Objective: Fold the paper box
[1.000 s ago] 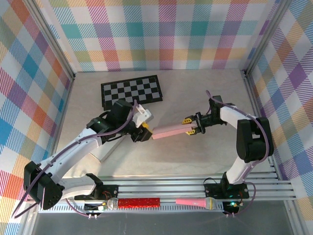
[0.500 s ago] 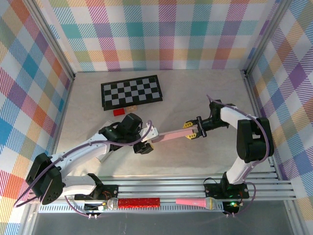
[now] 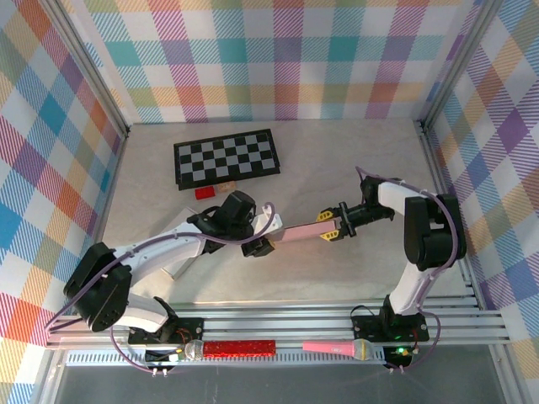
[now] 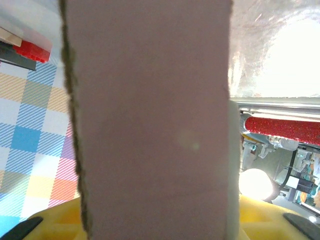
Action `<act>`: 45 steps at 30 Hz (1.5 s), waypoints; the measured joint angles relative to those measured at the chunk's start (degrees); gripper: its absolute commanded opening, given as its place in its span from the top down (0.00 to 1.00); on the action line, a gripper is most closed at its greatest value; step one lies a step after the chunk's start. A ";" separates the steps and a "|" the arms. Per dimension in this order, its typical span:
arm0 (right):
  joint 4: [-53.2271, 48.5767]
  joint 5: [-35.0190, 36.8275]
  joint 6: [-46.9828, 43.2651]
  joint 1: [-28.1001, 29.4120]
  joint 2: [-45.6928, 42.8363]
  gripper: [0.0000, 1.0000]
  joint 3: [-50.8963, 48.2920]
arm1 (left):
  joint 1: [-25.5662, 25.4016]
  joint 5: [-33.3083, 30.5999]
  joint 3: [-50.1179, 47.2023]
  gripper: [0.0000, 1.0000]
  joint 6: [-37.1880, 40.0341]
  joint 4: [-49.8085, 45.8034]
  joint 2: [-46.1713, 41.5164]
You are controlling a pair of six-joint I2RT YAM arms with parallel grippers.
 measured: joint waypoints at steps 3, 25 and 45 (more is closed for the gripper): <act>0.74 -0.35 0.26 -0.33 1.25 0.52 0.31 | 0.00 0.81 1.88 0.57 -0.15 0.33 1.92; 4.09 20.68 5.18 -11.21 -20.94 0.32 7.06 | 0.00 1.95 8.11 0.68 -5.97 -2.03 6.91; 28.85 47.63 23.89 14.16 -43.36 0.45 -18.18 | -0.02 1.88 9.81 0.68 -7.98 -5.90 6.91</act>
